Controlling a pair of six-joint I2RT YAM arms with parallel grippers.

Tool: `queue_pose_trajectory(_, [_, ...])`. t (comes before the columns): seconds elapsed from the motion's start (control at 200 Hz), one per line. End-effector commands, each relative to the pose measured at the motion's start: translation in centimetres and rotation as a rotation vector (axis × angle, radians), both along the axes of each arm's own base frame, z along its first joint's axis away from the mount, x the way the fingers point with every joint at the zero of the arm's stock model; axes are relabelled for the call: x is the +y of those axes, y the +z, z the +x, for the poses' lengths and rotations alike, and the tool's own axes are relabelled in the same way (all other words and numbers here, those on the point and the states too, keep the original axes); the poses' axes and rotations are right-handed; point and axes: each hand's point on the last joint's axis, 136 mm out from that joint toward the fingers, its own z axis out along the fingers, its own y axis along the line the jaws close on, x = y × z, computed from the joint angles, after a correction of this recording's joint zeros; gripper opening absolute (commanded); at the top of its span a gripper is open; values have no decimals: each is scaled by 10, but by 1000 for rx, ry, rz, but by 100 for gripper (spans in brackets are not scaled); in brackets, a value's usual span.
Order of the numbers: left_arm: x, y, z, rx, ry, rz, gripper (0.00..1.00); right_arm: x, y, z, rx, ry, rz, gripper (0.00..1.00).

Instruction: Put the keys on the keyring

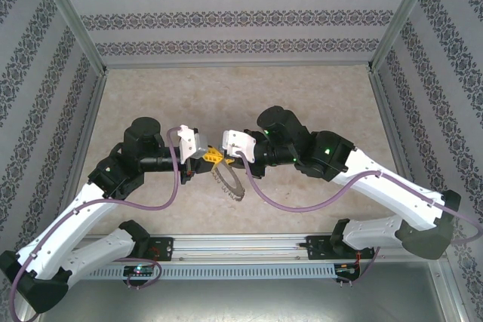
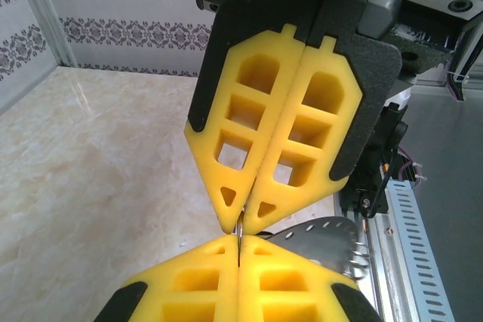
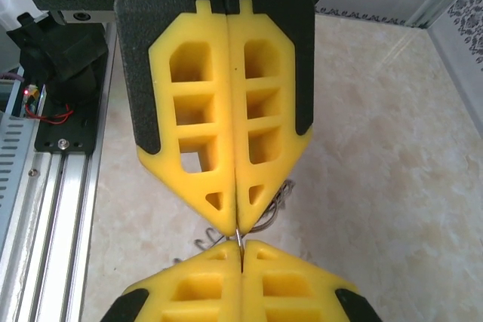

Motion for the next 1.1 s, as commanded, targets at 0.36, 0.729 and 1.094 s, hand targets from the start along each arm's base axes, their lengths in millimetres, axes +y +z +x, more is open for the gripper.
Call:
queue_pose_trajectory(0.36, [0,33,-9,-88,-9,-165,0,4,21,1,-17,-15,123,22])
queue_pose_trajectory(0.729, [4,44,-12,-116,6,-214,0,1,14,-6,32,-15,127,18])
queue_pose_trajectory(1.094, [5,19,-9,-85,17,-98,6,0,17,1,-17,-26,103,0])
